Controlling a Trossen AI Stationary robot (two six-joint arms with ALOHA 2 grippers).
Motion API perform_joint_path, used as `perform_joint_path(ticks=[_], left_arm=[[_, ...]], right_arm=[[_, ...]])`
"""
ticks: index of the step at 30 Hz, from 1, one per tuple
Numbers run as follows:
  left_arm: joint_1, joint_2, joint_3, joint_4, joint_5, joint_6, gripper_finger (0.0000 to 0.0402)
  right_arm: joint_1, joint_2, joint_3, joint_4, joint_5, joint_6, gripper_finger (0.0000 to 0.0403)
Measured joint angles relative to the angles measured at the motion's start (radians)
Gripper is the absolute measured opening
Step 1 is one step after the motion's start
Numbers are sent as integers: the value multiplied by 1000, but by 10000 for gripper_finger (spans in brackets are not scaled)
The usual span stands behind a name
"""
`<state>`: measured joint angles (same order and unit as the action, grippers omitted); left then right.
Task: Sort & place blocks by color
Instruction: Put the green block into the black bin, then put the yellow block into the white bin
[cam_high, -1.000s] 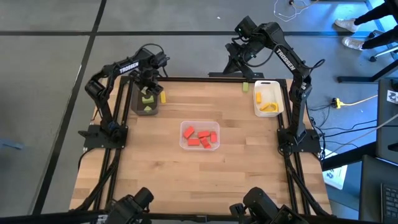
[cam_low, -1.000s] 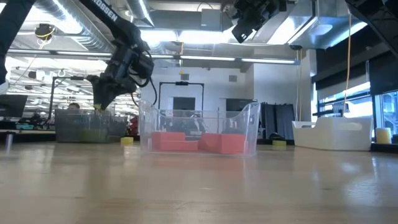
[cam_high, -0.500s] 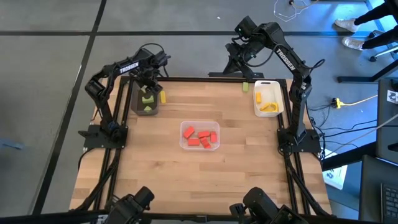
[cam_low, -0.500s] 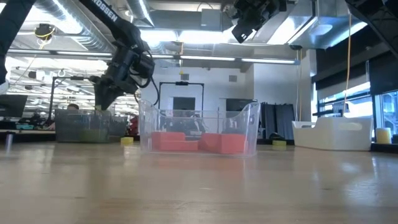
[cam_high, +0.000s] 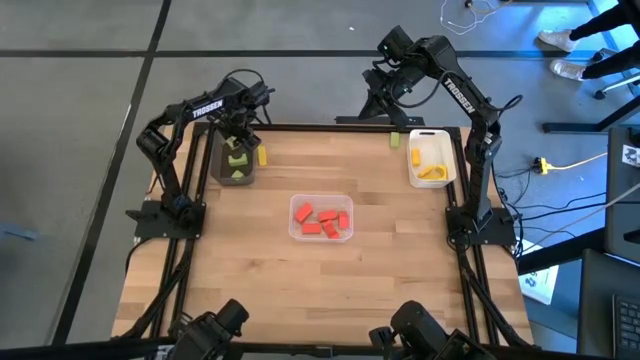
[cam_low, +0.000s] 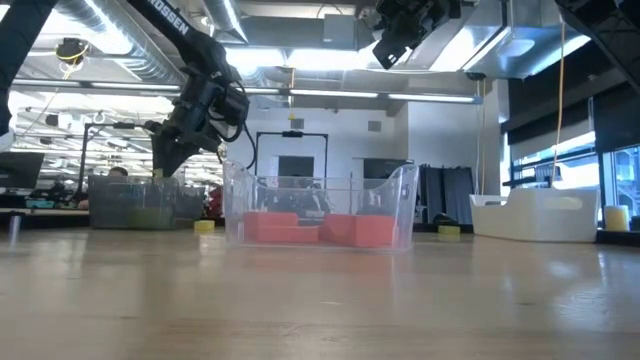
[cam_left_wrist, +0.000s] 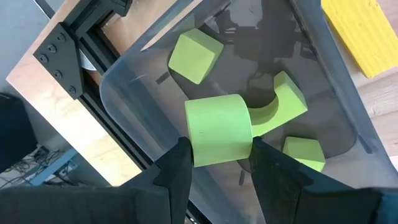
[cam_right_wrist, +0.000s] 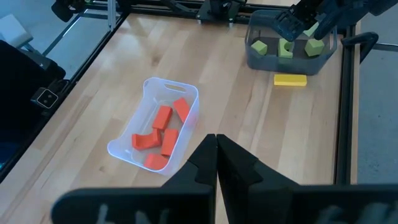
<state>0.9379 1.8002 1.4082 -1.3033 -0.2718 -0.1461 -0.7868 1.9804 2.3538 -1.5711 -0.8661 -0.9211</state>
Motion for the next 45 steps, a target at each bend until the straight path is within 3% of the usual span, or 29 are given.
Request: perform_joint_path(ticks=[20, 39, 41, 45], left_arm=[[0, 0, 0, 36, 15, -4, 128], [2, 0, 0, 45, 109, 43, 156], [0, 0, 0, 46, 163, 4, 156], [-6, 0, 0, 68, 391, -113, 156]], right_arm=[[0, 0, 0, 0, 0, 0, 12], [0, 0, 0, 0, 0, 0, 12], [0, 0, 0, 0, 0, 0, 12], [0, 0, 0, 0, 0, 22, 12]])
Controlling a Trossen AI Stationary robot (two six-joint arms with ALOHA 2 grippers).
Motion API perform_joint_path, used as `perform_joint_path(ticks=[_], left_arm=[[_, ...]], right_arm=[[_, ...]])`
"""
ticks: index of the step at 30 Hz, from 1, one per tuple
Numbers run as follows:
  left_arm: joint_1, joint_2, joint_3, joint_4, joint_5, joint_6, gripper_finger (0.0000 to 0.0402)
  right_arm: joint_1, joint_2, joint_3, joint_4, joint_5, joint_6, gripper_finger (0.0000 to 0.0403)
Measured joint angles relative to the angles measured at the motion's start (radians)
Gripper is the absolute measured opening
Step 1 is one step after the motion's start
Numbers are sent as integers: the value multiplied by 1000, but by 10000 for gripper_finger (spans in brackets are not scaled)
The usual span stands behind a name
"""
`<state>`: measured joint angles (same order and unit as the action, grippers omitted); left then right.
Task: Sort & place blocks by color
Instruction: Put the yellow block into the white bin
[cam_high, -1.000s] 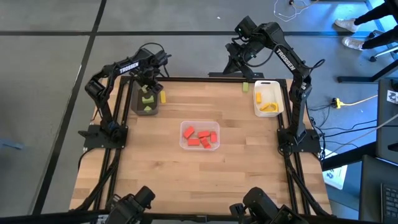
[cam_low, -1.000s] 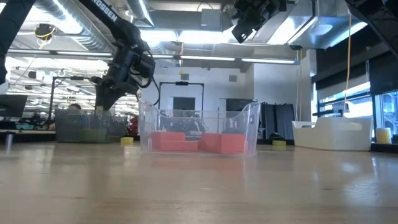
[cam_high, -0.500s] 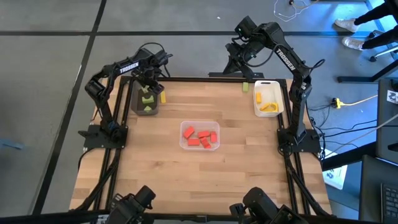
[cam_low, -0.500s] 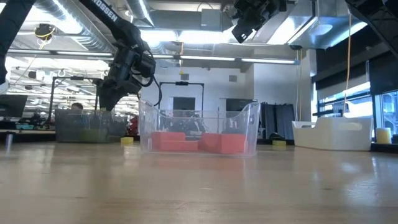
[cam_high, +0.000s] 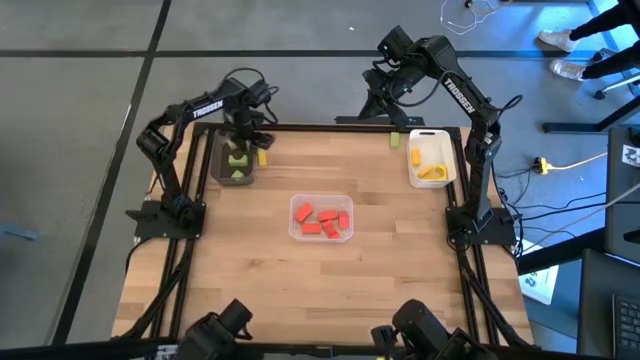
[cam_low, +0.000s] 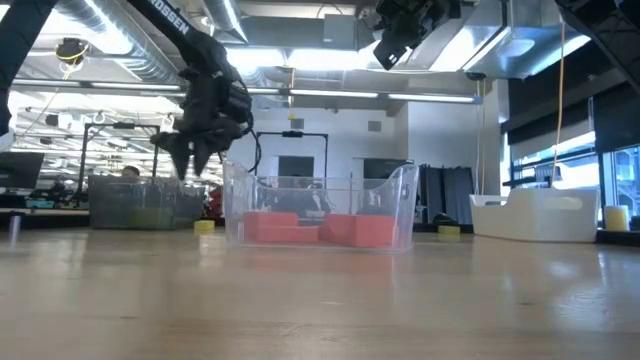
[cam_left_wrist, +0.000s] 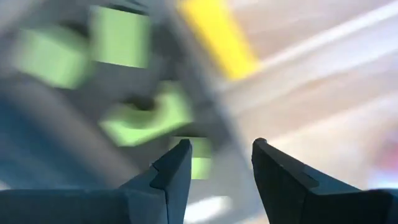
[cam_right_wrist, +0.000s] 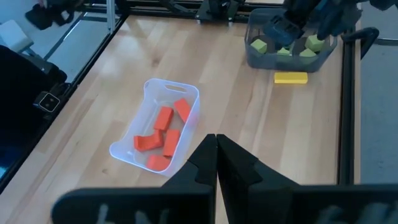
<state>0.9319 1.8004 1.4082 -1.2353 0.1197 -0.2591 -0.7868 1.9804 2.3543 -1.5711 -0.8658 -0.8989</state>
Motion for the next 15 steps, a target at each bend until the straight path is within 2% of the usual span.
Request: perform_joint_path(ticks=[2, 4, 11, 15], left_arm=[[-16, 0, 0, 25, 87, -83, 155], [-51, 0, 0, 85, 104, -123, 156], [-192, 0, 0, 380, 47, -56, 155], [-219, 0, 0, 409, 15, -178, 154]], right_arm=[[0, 0, 0, 0, 0, 9, 12], [0, 0, 0, 0, 0, 8, 12], [-7, 0, 0, 0, 0, 9, 12], [-42, 0, 0, 0, 0, 117, 12]])
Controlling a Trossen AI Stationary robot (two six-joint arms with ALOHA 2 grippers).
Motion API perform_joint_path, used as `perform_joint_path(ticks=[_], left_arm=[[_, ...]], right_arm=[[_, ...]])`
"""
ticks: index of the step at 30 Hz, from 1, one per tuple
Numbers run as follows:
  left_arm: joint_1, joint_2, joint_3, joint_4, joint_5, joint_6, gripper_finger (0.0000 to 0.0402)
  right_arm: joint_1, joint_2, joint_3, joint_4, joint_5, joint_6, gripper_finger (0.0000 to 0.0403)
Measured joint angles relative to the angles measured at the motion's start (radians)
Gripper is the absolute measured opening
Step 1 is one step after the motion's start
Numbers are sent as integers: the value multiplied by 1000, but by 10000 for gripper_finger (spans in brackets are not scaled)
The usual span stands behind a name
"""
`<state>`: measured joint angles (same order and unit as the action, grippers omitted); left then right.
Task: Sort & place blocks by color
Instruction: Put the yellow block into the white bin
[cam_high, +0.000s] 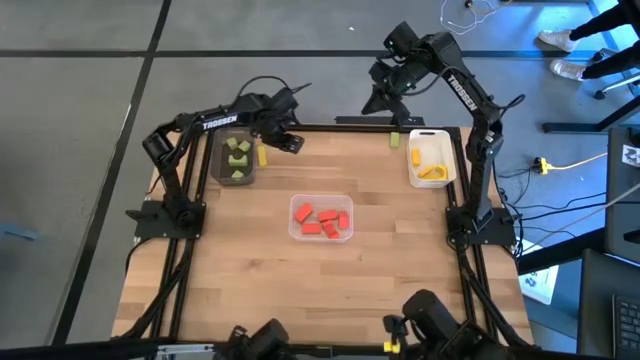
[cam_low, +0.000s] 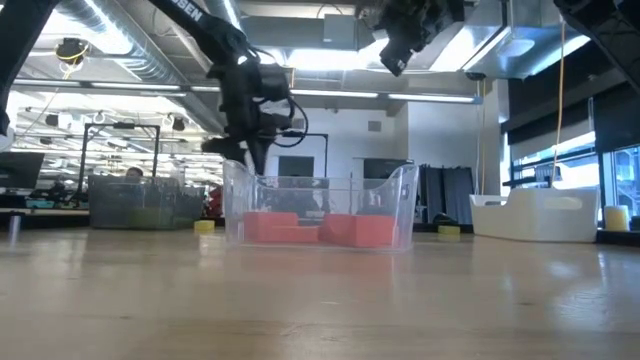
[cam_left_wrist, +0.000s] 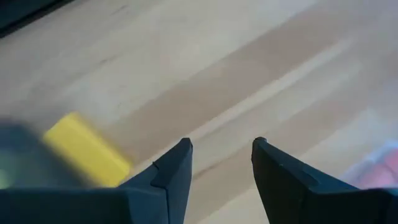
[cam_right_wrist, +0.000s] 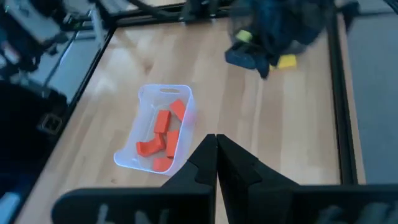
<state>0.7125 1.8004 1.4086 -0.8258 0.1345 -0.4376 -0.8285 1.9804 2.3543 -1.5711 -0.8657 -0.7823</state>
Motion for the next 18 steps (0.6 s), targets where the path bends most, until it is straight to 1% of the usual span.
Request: perform_joint_path(ticks=[4, 7, 11, 13, 18], left_arm=[[-2, 0, 0, -79, -147, -54, 154], [-4, 0, 0, -121, -230, -96, 154], [-12, 0, -18, -102, -284, -110, 154], [-19, 0, -57, -74, -306, -110, 154], [-46, 1, -180, 49, -309, -103, 154]], right_arm=[[-32, 0, 0, 0, 0, 43, 12], [-43, 0, 0, 0, 0, 44, 12], [-44, 0, 0, 0, 0, 44, 12], [-43, 0, 0, 0, 0, 43, 12], [-44, 0, 0, 0, 0, 41, 12]])
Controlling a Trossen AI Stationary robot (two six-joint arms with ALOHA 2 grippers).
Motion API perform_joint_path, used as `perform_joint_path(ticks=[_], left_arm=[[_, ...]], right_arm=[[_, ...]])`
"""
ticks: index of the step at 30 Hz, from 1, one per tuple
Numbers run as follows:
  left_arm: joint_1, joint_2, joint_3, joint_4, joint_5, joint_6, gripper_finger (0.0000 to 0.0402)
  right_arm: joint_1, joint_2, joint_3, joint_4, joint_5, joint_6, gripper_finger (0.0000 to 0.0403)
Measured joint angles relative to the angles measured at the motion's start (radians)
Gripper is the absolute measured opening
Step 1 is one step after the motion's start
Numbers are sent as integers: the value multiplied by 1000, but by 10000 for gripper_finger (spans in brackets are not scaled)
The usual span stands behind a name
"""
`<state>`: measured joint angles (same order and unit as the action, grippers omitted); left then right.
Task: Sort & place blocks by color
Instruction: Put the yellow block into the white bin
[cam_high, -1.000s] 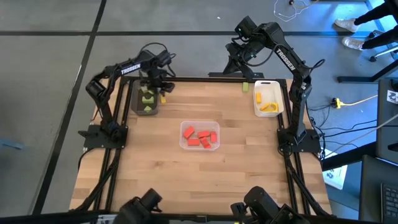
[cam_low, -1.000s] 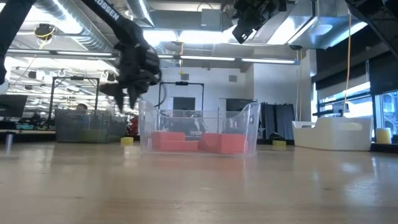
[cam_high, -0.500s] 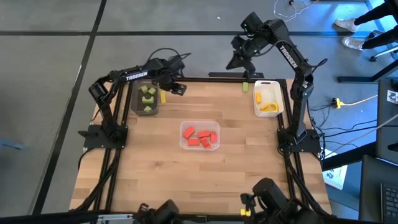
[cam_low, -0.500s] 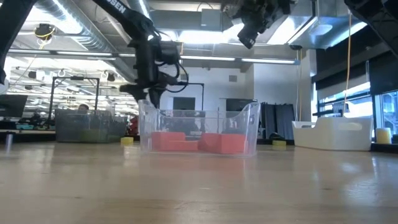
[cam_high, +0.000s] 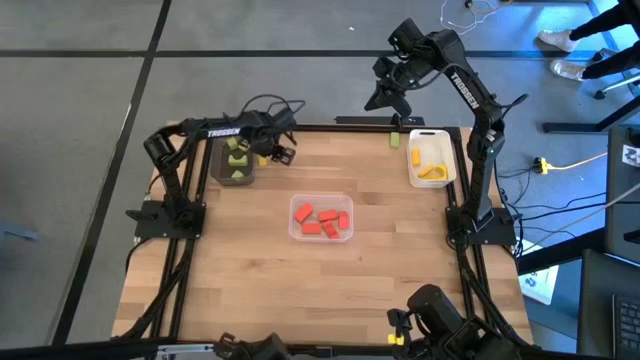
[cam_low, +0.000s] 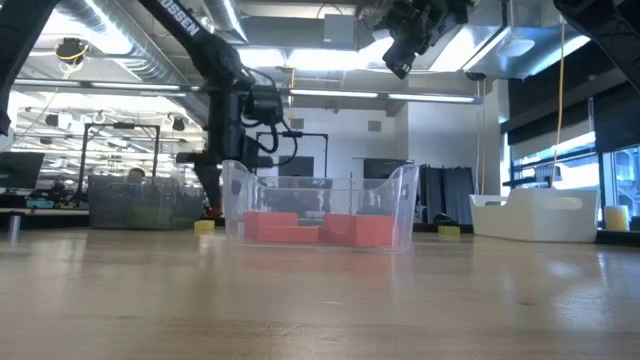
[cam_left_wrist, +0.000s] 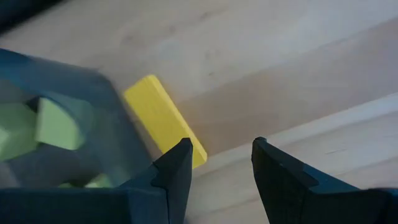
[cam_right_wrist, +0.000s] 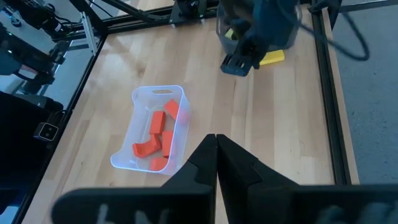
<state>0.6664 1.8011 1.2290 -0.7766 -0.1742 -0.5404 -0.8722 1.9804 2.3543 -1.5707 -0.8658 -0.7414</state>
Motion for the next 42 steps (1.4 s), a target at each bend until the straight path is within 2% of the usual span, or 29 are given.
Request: perform_joint_path(ticks=[8, 18, 26, 32, 39, 42], left_arm=[[-38, 0, -110, 59, -112, -29, 154], [-28, 0, -131, 91, -114, -26, 154], [-15, 64, -126, 106, -114, 0, 154], [-41, 57, -129, 132, -72, 63, 154], [-84, 56, -127, 187, 140, 143, 154], [-100, 57, -128, 215, 183, 144, 154]], right_arm=[[0, 0, 0, 5, 0, -3, 12], [0, 0, 0, 6, 0, -3, 12], [0, 0, 0, 6, 0, -3, 12], [0, 0, 0, 6, 0, -3, 12], [0, 0, 0, 6, 0, -3, 12], [0, 0, 0, 6, 0, -3, 12]])
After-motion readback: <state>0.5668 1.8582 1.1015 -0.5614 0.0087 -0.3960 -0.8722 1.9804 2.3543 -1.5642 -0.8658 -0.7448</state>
